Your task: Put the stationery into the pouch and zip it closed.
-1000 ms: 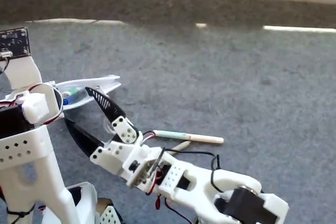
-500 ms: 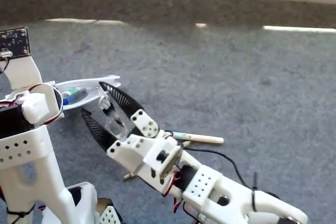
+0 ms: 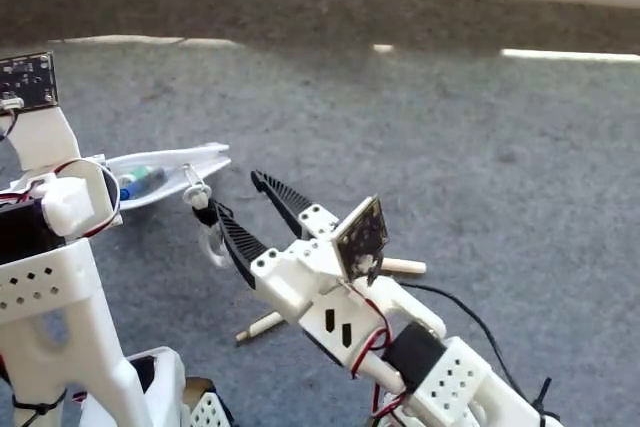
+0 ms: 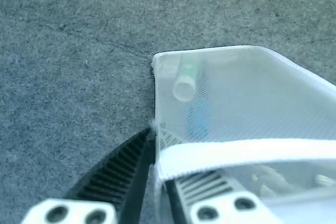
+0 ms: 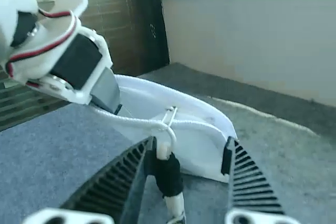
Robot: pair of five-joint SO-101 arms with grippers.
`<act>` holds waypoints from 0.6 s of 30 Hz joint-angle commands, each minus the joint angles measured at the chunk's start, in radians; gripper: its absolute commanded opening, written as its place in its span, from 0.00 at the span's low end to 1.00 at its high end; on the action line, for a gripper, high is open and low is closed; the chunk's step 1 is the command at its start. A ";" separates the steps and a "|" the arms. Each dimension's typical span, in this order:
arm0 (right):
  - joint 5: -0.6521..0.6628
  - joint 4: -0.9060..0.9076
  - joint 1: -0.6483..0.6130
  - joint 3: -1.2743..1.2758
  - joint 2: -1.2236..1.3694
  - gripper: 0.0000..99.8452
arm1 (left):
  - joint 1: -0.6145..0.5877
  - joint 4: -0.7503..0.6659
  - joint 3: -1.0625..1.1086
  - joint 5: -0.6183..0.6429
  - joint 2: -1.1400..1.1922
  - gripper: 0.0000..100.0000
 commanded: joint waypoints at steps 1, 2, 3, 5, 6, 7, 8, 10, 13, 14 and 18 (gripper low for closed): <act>-0.066 0.185 0.053 -0.071 -0.058 0.19 | -0.008 -0.018 0.028 0.005 0.012 0.01; -0.086 0.228 0.071 -0.071 -0.065 0.19 | -0.008 -0.025 0.031 0.005 0.012 0.01; -0.104 0.268 0.091 -0.071 -0.071 0.19 | -0.008 -0.032 0.038 0.005 0.012 0.01; -0.135 0.340 0.120 -0.070 -0.071 0.19 | -0.008 -0.034 0.041 0.003 0.012 0.01; -0.147 0.371 0.131 -0.068 -0.071 0.19 | -0.008 -0.034 0.041 0.003 0.012 0.01; -0.160 0.397 0.143 -0.068 -0.071 0.19 | -0.008 -0.032 0.039 0.003 0.012 0.01; -0.172 0.420 0.154 -0.068 -0.071 0.19 | -0.008 -0.032 0.039 0.003 0.012 0.01; -0.184 0.449 0.173 -0.070 -0.071 0.19 | -0.008 -0.032 0.038 0.003 0.012 0.01; -0.184 0.461 0.196 -0.071 -0.070 0.19 | -0.008 -0.032 0.038 0.003 0.012 0.01; -0.184 0.461 0.197 -0.071 -0.067 0.19 | -0.008 -0.032 0.038 0.003 0.012 0.01; -0.181 0.475 0.202 -0.097 0.004 0.19 | -0.008 -0.031 0.041 0.003 0.012 0.01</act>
